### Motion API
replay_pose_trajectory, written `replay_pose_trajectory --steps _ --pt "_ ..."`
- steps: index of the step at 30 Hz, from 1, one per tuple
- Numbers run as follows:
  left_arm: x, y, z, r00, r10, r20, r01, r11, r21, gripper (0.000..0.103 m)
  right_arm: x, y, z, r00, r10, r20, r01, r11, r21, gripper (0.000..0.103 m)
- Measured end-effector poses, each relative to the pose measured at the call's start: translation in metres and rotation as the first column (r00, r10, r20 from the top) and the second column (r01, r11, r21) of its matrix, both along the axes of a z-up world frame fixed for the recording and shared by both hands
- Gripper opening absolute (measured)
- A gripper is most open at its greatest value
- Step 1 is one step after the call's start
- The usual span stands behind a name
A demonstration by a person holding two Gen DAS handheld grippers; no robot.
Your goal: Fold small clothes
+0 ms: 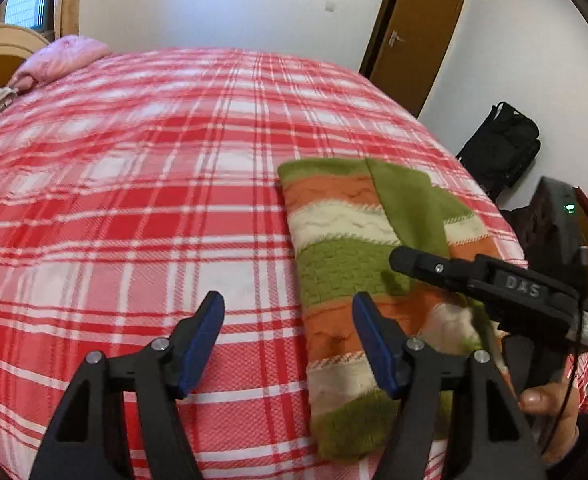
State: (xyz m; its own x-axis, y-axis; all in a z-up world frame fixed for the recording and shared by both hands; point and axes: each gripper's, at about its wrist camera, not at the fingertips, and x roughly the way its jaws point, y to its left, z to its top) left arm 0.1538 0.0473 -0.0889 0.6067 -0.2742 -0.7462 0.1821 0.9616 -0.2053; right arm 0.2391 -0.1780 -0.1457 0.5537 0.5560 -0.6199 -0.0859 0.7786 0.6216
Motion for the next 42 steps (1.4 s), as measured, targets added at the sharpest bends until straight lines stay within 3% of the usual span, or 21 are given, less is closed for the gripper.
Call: replay_pose_trajectory --steps 1,2,3,6,15,20,25,32,36,42 --pt "0.002 -0.003 -0.005 1.000 -0.001 -0.009 0.001 1.000 0.002 0.069 -0.002 0.004 0.001 1.000 0.001 0.016 0.000 0.999 -0.054 0.050" --pt "0.002 -0.004 -0.008 1.000 0.002 -0.017 -0.002 1.000 0.009 0.069 -0.004 0.007 0.001 1.000 0.003 0.023 -0.001 0.995 -0.103 0.034" --pt "0.003 -0.005 -0.011 1.000 0.004 -0.024 -0.003 1.000 0.007 0.069 -0.005 0.008 0.001 0.999 0.012 0.035 -0.006 0.990 -0.142 0.031" --pt "0.009 -0.003 -0.014 0.999 0.014 -0.041 -0.016 0.999 -0.036 0.069 -0.005 -0.001 0.001 0.998 0.020 0.057 -0.013 0.992 -0.128 0.021" --pt "0.019 -0.005 0.004 0.998 0.056 -0.006 -0.056 0.998 -0.040 0.069 -0.014 -0.012 0.063 0.957 0.170 0.237 -0.112 0.964 -0.240 0.019" --pt "0.022 -0.028 0.014 1.000 0.018 0.023 -0.016 0.998 -0.053 0.069 -0.026 -0.059 0.091 0.934 0.189 0.303 -0.095 0.949 -0.300 0.019" --pt "0.023 -0.062 0.011 0.998 -0.047 0.030 0.048 0.998 -0.027 0.069 -0.026 -0.122 0.064 0.964 0.137 0.227 -0.065 0.953 -0.297 0.019" --pt "0.019 -0.101 0.000 0.992 -0.122 0.019 0.122 0.992 0.016 0.069 -0.028 -0.151 0.016 0.984 0.079 0.162 -0.032 0.962 -0.272 0.019" --pt "0.015 -0.115 -0.006 0.989 -0.151 0.011 0.150 0.988 0.047 0.069 -0.020 -0.162 0.015 0.986 0.041 0.162 -0.002 0.972 -0.234 0.019" --pt "0.015 -0.126 -0.011 0.988 -0.157 0.016 0.155 0.986 0.068 0.069 -0.004 -0.162 0.022 0.986 0.053 0.159 -0.004 0.956 -0.294 0.019"
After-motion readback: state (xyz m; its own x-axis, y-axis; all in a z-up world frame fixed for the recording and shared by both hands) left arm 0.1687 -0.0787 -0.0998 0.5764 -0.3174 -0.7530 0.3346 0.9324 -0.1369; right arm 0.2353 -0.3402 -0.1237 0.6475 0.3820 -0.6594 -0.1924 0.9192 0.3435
